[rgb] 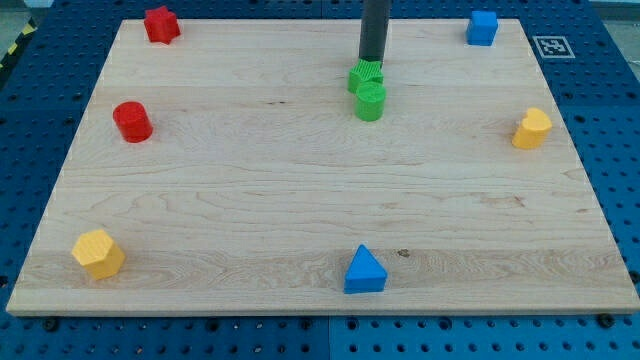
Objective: Point your arm to the yellow heart
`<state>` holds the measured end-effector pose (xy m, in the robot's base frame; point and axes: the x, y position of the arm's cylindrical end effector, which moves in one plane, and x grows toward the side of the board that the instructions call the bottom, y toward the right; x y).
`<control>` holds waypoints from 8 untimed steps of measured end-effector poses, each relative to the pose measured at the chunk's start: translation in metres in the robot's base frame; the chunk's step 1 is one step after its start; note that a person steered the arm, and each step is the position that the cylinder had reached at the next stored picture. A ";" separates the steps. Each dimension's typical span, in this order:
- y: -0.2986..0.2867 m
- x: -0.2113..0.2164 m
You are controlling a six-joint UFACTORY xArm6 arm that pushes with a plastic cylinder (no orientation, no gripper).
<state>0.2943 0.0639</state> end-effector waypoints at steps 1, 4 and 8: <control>0.002 -0.002; 0.072 -0.004; 0.109 0.009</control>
<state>0.3028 0.1733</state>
